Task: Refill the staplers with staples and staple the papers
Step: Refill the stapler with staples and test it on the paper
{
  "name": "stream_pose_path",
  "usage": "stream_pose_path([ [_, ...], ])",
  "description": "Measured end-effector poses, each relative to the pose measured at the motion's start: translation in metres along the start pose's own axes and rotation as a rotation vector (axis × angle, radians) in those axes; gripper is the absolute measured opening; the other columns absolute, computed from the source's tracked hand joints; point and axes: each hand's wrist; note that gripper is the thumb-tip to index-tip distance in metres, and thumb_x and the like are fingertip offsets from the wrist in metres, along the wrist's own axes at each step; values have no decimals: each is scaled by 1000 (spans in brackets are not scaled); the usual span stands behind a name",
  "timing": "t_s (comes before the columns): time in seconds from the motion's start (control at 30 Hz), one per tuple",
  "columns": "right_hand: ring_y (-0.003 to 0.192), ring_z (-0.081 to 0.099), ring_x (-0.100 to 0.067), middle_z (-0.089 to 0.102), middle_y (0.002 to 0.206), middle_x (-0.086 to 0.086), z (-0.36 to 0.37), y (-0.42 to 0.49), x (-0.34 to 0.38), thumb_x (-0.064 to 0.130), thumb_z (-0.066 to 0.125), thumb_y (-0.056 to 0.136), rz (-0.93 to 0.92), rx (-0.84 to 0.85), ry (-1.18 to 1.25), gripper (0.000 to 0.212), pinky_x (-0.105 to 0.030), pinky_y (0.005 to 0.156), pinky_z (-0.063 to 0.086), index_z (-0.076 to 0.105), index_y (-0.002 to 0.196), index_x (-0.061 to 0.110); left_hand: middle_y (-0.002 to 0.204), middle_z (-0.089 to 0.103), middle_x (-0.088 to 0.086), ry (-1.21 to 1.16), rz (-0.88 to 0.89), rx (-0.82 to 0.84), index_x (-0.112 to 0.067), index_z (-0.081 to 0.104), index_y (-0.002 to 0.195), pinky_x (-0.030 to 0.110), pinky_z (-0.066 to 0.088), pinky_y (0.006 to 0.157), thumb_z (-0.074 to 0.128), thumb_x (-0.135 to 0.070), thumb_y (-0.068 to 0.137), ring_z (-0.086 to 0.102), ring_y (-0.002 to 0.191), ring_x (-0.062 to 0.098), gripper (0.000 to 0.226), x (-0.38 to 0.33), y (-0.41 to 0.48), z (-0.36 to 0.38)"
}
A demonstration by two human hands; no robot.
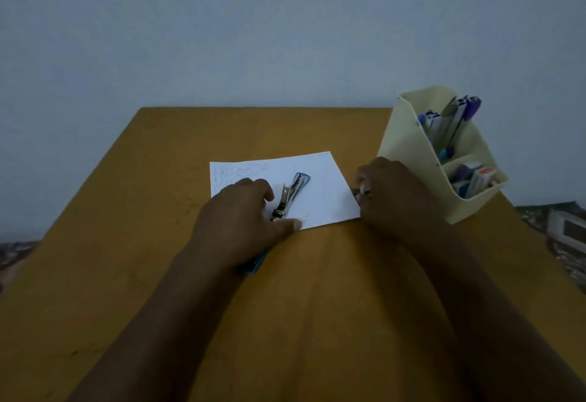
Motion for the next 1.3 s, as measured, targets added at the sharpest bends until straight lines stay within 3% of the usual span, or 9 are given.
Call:
stream_pose_path([
  [0.13,85,50,-19,57,95,-2,1,9,-6,22,59,83,-26,73,-33,11,-33,75,47,62,93,19,96,58,-7,9,64,4,-26,64,96,30,47,69,68,-48,79,54,86,11,28,-1,8,3],
  [0.27,81,54,-19,58,89,-3,-4,16,-5,20,60,83,-48,88,-35,6,-32,68,47,63,84,15,94,60,-8,6,117,80,-27,66,94,31,49,70,67,-37,80,57,86,13,17,1,19,-4],
  [0.4,74,52,-17,54,79,-1,-2,19,-5,21,58,86,-54,38,37,13,-30,63,42,48,78,19,97,64,-7,22,141,81,-27,68,100,32,51,75,65,-29,82,59,89,14,19,7,26,-7],
  [0.53,68,56,-17,61,76,-3,7,21,-7,14,58,87,-74,-80,176,10,-30,60,44,50,81,16,101,63,-6,14,176,52,-27,67,106,28,47,73,61,-26,86,57,87,13,21,12,26,-3],
  [0.6,65,56,-10,64,76,0,8,20,-2,12,62,83,-131,-123,270,11,-23,61,46,53,80,17,101,63,-5,-16,195,48,-25,67,107,28,48,76,62,-25,87,58,89,13,21,13,26,-3],
  [0.67,63,55,-2,64,75,5,10,17,6,12,65,81,-193,-117,341,10,-10,58,41,57,80,18,103,63,-5,-45,211,57,-24,67,108,30,49,79,63,-24,86,58,92,12,22,14,25,-3],
  [0.9,72,56,6,59,73,15,15,12,20,7,71,76,-335,-91,439,11,-5,62,41,64,78,16,103,64,-7,-119,253,77,-25,68,106,25,49,78,66,-21,85,59,92,9,21,17,24,-4],
  [1.03,77,59,-4,65,79,8,15,9,22,8,74,75,-271,-57,565,14,-9,64,45,67,84,17,106,64,-7,-120,261,88,-23,68,108,20,44,75,66,-20,86,58,93,10,22,15,24,-4],
  [1.3,74,56,3,70,85,5,25,7,28,9,74,75,-214,5,624,13,-3,63,39,70,83,18,109,65,-4,-131,297,105,-21,68,110,27,50,83,66,-18,87,58,96,11,24,9,20,-4],
])
Point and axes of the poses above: each hand's wrist, its own y-axis towards the middle knuckle, its own z-axis out of the palm, x = y × z
